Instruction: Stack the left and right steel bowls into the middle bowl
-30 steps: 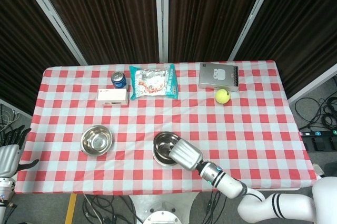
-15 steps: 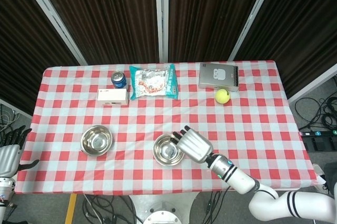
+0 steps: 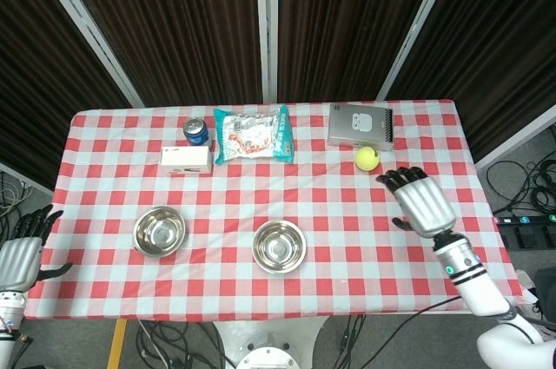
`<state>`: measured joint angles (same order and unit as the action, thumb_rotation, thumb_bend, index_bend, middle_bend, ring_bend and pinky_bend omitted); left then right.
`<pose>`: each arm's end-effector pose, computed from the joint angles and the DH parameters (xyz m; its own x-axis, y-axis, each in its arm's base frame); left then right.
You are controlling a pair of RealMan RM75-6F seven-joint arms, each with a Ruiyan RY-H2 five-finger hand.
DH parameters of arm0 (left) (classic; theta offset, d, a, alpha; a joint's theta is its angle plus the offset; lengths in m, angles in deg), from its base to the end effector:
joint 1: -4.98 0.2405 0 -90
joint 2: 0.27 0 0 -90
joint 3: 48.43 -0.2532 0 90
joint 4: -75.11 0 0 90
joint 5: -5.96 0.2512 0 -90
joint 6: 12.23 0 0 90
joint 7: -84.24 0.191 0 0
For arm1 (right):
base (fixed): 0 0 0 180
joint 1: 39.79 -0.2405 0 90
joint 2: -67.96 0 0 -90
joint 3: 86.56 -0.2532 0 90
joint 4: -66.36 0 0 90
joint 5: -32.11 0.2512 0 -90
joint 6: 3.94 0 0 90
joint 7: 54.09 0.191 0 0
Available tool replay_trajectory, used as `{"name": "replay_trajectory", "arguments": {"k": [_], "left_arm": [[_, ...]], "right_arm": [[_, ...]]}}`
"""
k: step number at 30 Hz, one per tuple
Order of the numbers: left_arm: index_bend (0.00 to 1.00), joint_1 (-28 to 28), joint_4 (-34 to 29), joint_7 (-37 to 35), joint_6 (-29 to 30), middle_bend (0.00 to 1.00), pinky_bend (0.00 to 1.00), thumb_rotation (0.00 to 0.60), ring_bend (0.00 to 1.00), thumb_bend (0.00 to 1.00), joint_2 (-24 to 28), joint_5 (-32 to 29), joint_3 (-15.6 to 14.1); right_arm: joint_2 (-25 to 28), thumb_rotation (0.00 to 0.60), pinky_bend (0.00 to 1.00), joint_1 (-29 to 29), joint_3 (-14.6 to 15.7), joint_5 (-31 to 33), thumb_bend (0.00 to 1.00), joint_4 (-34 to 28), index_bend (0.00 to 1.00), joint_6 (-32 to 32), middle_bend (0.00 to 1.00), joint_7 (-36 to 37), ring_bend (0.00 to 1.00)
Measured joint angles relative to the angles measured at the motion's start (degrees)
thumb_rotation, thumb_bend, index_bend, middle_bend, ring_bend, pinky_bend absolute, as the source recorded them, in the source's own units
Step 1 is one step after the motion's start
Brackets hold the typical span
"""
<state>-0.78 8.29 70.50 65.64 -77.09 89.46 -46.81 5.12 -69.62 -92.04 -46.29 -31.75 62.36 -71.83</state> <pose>-0.4135 0.2355 0.0814 0.3685 0.1119 0.9229 0.9233 0.0718 -0.3774 -0.2096 -0.3530 0.0734 0.6170 -0.0484 0.7855 -0.7513 -0.3332 0.5696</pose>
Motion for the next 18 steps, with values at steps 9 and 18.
{"name": "replay_trajectory", "arguments": {"k": [9,18], "left_arm": [[0.16,0.00,-3.60,3.12,1.72,0.13,0.13,0.600,0.05,0.09,1.58,2.13,-0.96],[0.16,-0.54,-10.53,4.66,2.04,0.13,0.22,0.600,0.07,0.12,3.59,5.45,-2.72]], "right_arm": [[6.29,0.600,0.01,7.48,0.41,4.91,0.04,8.95,0.07,2.26,0.14,13.16,0.00],[9.90,0.600,0.01,10.38,-0.70,7.08,0.06,0.36,0.08,6.06,0.14,8.07,0.00]]}}
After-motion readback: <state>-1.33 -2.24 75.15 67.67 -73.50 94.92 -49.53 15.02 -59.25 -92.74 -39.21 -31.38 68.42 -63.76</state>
